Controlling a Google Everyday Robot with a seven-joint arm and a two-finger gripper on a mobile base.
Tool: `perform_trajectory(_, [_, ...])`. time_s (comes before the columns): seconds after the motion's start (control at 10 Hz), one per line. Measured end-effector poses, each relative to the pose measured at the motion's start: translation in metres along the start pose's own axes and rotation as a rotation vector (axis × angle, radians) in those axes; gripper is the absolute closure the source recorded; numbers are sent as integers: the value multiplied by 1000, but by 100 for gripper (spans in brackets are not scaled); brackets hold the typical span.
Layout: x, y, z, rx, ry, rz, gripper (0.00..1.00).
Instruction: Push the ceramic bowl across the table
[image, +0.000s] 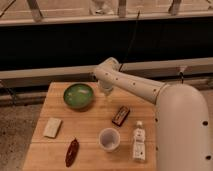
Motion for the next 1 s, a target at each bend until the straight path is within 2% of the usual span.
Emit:
perform_trajectory(0.1, [1, -1, 2, -1, -4, -5, 51])
perform_trajectory(0.2, [2, 0, 5, -3, -6, -9, 56])
perform_trajectory(0.4, [5, -1, 9, -14, -17, -15, 74])
perform_trajectory(0.6, [-3, -20, 19, -37, -35, -61, 96])
perform_trajectory(0.7, [-4, -26, 21, -41, -42, -75, 99])
perform_trajectory(1.0, [-13, -33, 29, -65, -50, -125, 100])
